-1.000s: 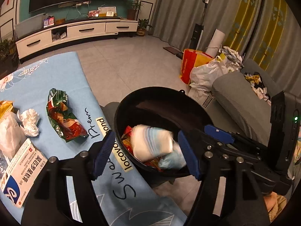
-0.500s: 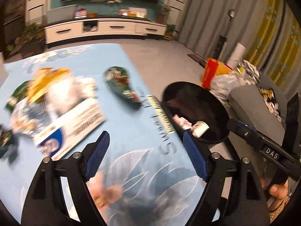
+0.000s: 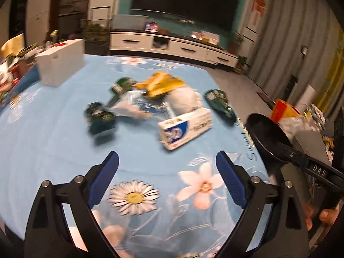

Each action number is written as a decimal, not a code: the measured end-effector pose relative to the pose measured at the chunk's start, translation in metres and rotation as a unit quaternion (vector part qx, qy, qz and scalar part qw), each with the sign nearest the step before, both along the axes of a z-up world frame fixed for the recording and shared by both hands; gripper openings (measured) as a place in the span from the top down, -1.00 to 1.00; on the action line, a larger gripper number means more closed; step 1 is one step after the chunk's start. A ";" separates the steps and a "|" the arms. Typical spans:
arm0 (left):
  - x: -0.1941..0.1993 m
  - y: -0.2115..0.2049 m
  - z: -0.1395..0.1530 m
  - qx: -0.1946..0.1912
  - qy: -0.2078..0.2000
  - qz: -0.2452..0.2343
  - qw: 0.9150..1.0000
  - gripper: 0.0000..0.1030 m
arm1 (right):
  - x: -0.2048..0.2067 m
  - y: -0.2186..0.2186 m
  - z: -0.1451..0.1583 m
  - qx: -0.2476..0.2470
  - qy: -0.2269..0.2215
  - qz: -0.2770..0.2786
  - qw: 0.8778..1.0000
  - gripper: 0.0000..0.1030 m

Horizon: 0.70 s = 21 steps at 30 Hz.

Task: Collect trash
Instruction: 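Move both tools back over the remaining trash on the table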

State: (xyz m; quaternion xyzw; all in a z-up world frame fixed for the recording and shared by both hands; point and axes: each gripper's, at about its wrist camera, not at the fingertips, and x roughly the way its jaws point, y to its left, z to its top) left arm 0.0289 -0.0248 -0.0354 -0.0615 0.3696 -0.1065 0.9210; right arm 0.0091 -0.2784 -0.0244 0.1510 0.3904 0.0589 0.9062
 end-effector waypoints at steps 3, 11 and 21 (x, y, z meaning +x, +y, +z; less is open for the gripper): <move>-0.005 0.021 -0.001 -0.010 -0.002 0.017 1.000 -0.83 | 0.004 0.021 0.001 -0.006 0.007 0.013 1.000 -0.27; -0.010 0.053 -0.007 -0.020 -0.008 0.045 0.999 -0.94 | 0.014 0.054 -0.005 -0.017 0.027 0.023 0.999 -0.27; 0.002 0.092 -0.022 -0.043 0.011 0.084 0.995 -0.94 | 0.033 0.080 -0.013 -0.016 0.054 0.027 0.998 -0.44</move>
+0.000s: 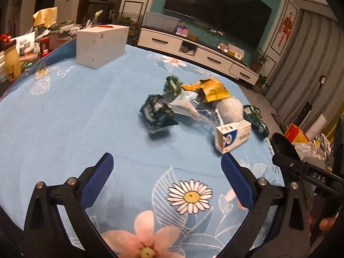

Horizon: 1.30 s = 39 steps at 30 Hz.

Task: Collect trash
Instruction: 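Move both tools back over the remaining trash on the table, then grasp the white medicine box with the right tool while the left tool grasps the dark green wrapper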

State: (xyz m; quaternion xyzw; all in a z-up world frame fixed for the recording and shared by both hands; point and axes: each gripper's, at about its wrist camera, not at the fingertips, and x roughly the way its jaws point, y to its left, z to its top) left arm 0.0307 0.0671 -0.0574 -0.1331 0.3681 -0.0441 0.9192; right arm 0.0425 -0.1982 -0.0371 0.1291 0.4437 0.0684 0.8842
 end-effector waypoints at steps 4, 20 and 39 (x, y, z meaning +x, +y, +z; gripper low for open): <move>0.007 0.012 -0.007 -0.011 0.009 0.011 1.000 -0.94 | 0.011 0.005 -0.007 0.024 0.015 -0.004 1.000 -0.57; 0.052 0.039 -0.027 -0.040 0.023 0.021 0.999 -0.94 | 0.063 0.012 -0.041 0.121 0.081 -0.045 0.988 -0.62; 0.119 0.005 -0.043 0.025 0.048 -0.004 0.999 -0.94 | 0.115 0.017 -0.058 0.108 0.098 -0.156 0.977 -0.62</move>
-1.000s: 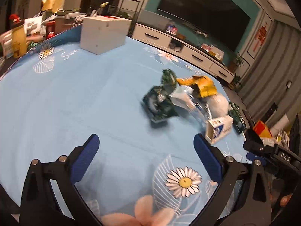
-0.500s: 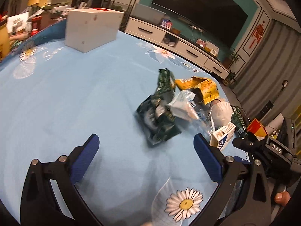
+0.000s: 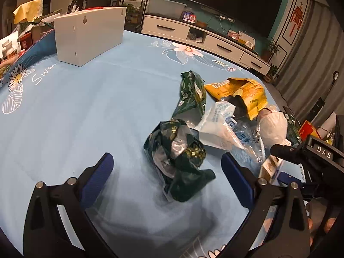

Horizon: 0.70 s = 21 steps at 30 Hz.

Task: Collect trash
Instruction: 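Grasp the white medicine box with the right tool while the left tool grasps the dark green wrapper, then carry the medicine box and green wrapper over the black bin with both tools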

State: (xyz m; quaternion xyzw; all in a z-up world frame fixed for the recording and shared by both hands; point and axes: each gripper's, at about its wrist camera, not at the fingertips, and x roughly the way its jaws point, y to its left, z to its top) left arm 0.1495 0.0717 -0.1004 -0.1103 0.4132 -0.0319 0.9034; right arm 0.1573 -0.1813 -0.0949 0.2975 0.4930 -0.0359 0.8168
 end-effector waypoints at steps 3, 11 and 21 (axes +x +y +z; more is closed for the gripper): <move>0.004 0.001 -0.003 -0.006 0.005 -0.004 1.000 -0.85 | 0.002 0.008 0.000 -0.038 -0.003 0.003 0.999 -0.62; -0.003 0.003 -0.004 -0.032 -0.002 -0.016 0.999 0.03 | -0.009 0.006 -0.002 -0.074 -0.006 0.017 0.997 0.01; -0.036 0.009 0.005 -0.046 -0.013 -0.018 0.999 0.09 | -0.051 -0.013 0.005 -0.073 -0.025 0.052 0.996 0.12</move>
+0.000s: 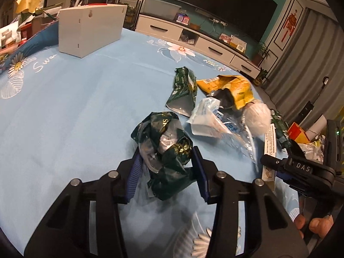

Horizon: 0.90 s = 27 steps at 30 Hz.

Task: Collect trash
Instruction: 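Carry the medicine box and green wrapper over the black bin with both tools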

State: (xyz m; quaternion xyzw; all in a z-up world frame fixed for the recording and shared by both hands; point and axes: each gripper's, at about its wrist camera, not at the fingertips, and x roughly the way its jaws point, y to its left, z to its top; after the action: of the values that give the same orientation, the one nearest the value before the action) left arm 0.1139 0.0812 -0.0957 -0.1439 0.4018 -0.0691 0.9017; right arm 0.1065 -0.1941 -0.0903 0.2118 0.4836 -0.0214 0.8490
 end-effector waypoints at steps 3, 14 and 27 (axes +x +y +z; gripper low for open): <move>-0.016 -0.001 0.006 -0.003 -0.004 -0.002 1.000 0.09 | -0.020 -0.010 0.007 0.000 -0.008 0.003 1.000 0.12; -0.066 -0.019 0.028 -0.001 -0.033 -0.018 0.999 0.09 | -0.079 -0.010 0.034 -0.055 -0.041 0.058 0.996 0.12; -0.100 -0.027 0.040 0.003 -0.061 -0.030 0.998 0.09 | -0.106 0.024 0.055 -0.133 -0.092 0.117 0.980 0.12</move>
State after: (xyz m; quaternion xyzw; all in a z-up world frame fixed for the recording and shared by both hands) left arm 0.0136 0.0545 -0.0557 -0.1247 0.3507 -0.1036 0.9223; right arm 0.0010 -0.1698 -0.0352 0.0400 0.4174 0.0338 0.9072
